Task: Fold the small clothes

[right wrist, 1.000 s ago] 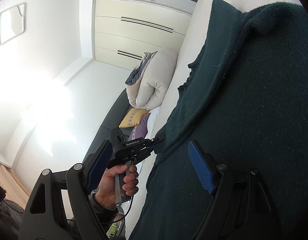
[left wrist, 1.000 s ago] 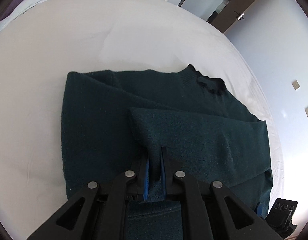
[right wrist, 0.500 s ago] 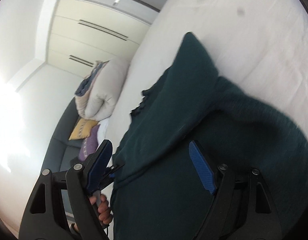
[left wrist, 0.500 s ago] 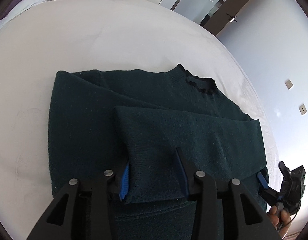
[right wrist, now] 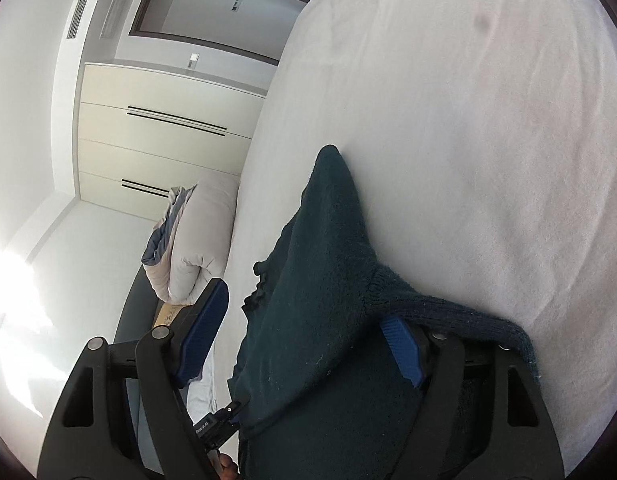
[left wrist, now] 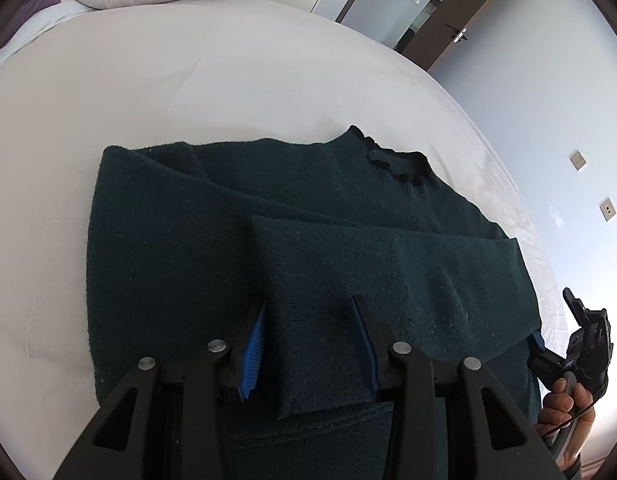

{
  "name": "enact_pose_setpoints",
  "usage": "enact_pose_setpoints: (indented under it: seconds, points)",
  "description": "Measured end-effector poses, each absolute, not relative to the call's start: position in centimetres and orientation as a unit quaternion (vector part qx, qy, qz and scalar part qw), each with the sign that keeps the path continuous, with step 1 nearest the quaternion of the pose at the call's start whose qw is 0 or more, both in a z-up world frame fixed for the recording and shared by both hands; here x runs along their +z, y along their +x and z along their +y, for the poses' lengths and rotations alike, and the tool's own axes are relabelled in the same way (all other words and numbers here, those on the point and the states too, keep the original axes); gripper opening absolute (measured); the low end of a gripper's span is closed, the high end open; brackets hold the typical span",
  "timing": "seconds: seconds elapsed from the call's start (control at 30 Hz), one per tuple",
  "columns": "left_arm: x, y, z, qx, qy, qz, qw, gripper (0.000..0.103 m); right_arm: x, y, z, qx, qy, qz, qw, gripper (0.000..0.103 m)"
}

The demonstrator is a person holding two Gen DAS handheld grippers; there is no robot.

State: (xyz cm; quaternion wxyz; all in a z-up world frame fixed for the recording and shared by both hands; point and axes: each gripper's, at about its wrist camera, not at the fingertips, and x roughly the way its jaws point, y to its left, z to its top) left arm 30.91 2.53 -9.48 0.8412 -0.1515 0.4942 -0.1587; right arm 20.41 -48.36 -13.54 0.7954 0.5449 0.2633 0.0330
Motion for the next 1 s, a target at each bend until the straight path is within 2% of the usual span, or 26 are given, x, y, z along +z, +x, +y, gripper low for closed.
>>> enact_pose_setpoints:
  seconds: [0.17,0.33,0.43,0.53,0.63,0.8,1.0]
  points:
    - [-8.3,30.1,3.9,-0.154,-0.170,0.485,0.844,0.042,-12.3,19.4,-47.2,0.058,0.527,0.317,0.787,0.075]
    - [-5.4,28.9,3.1,-0.137,-0.113,0.430,0.885,0.043,-7.5,17.6,-47.3,0.089,0.487,0.295,0.817,0.077]
    - [-6.3,29.8,1.6,-0.149,-0.095,0.439,0.881,0.043,-6.3,20.4,-46.9,0.114,0.464,0.314,0.820,0.077]
    - [-9.0,31.0,0.6,-0.142,-0.073,0.471,0.868,0.042,-8.2,24.7,-46.5,0.112,0.454,0.368,0.804,0.077]
    - [-9.7,31.1,0.8,-0.150,-0.075,0.456,0.874,0.042,-10.5,28.4,-46.4,0.096,0.436,0.409,0.796,0.077]
    - [-10.1,31.5,1.4,-0.163,-0.094,0.451,0.872,0.042,-11.2,31.9,-49.2,0.074,0.467,0.374,0.798,0.075]
    - [-10.0,30.7,3.0,-0.187,-0.142,0.433,0.870,0.043,-11.5,33.3,-50.1,0.078,0.442,0.375,0.811,0.075]
